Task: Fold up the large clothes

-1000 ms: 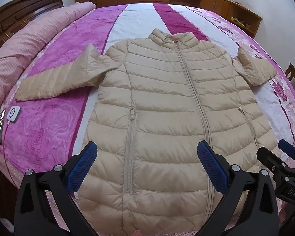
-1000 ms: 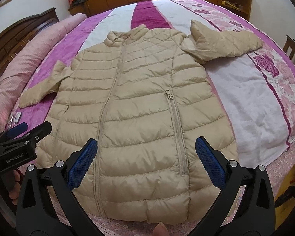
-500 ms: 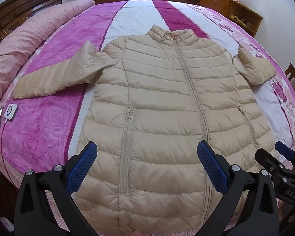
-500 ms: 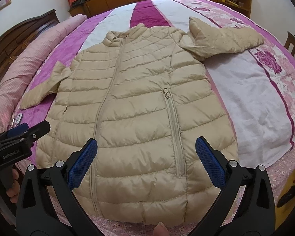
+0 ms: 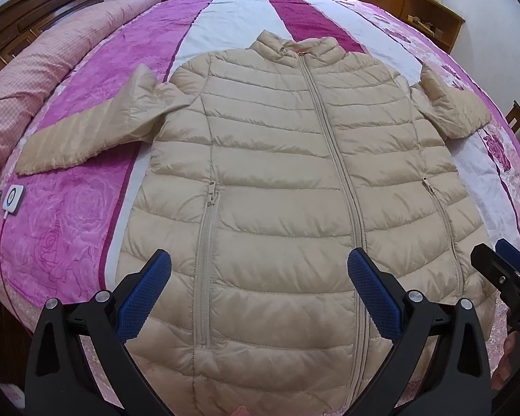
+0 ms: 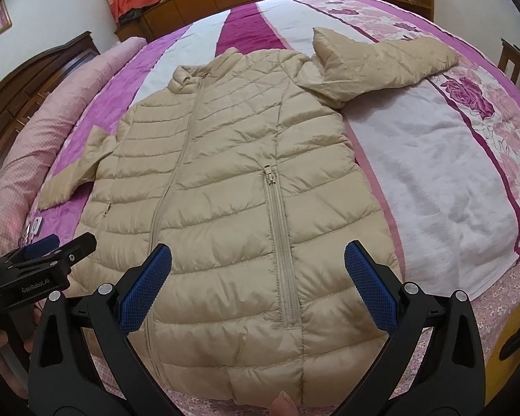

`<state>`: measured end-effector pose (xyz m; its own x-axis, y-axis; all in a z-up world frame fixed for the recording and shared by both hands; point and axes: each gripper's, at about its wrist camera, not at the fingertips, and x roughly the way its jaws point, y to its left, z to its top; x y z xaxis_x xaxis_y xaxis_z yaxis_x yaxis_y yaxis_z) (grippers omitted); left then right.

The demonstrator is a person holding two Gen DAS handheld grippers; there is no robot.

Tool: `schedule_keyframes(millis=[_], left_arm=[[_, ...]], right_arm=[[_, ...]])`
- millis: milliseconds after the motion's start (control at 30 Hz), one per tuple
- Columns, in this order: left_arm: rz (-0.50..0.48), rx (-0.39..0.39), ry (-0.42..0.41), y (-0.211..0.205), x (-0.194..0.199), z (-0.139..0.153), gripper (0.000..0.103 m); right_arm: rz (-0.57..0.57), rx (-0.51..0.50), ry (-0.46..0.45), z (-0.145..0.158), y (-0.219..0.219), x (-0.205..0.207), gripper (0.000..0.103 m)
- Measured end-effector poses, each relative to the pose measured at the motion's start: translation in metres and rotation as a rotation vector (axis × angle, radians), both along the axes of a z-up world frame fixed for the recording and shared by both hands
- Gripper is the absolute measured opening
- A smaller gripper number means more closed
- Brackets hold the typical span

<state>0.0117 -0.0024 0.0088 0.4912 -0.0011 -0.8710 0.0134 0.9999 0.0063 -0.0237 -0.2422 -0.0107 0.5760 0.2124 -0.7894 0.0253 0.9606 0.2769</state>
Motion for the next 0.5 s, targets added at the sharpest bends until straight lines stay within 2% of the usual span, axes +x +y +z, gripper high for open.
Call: schedule_keyframes(millis=[333,500], left_arm=[[0.006,-0.007,0.001,-0.001,0.005,-0.002,0.098],[0.015,-0.005,0.02,-0.002,0.012,-0.005,0.098]], right_arm=[[0.014,0.027,0.008,-0.001,-0.007,0.006,0.1],[-0.002,0.039,-0.009,0.005,-0.034,0.024,0.1]])
